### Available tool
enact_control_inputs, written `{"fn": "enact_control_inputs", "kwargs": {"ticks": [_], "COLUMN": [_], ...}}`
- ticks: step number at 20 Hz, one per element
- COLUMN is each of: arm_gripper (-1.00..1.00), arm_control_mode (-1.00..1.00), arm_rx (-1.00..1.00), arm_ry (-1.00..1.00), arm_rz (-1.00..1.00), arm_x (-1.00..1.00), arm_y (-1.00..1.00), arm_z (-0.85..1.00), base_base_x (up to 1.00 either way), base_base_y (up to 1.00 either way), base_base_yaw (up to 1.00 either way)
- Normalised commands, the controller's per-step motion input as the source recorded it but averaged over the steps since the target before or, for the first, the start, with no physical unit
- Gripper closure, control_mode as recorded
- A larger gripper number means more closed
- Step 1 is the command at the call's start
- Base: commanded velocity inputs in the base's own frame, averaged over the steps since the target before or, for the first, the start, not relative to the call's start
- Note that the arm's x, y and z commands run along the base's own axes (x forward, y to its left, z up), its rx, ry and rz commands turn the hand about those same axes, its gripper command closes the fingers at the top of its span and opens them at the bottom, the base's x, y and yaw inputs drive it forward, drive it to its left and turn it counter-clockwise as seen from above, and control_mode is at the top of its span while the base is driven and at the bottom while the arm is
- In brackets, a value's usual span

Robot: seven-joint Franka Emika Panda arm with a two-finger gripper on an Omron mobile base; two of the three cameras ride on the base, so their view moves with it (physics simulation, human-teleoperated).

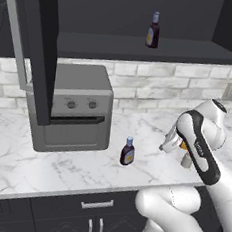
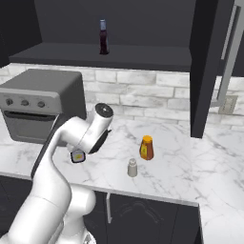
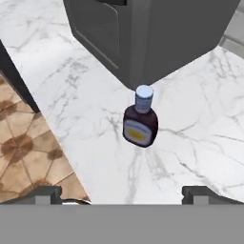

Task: There are various items on the counter. Only move the condiments/shakers into the cabinet.

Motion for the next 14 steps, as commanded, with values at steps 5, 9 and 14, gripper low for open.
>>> {"fn": "enact_control_inputs", "kwargs": {"ticks": [5,9,14], "arm_gripper": [-1.00,-1.00,-1.00], "arm_control_mode": [-1.00,-1.00,-1.00], "arm_rx": [0.19,0.11,0.01], "arm_ry": [-0.01,0.00,0.07], "arm_rz": [0.10,0.11,0.11], "arm_x": [0.62,0.67,0.36], "arm_y": [0.00,0.03,0.00], "arm_z": [-0.24,-0.29,-0.16], "base_base_x": [0.00,0.00,0.00], "base_base_y": [0.00,0.00,0.00], "base_base_yaw": [0.00,0.00,0.00]}}
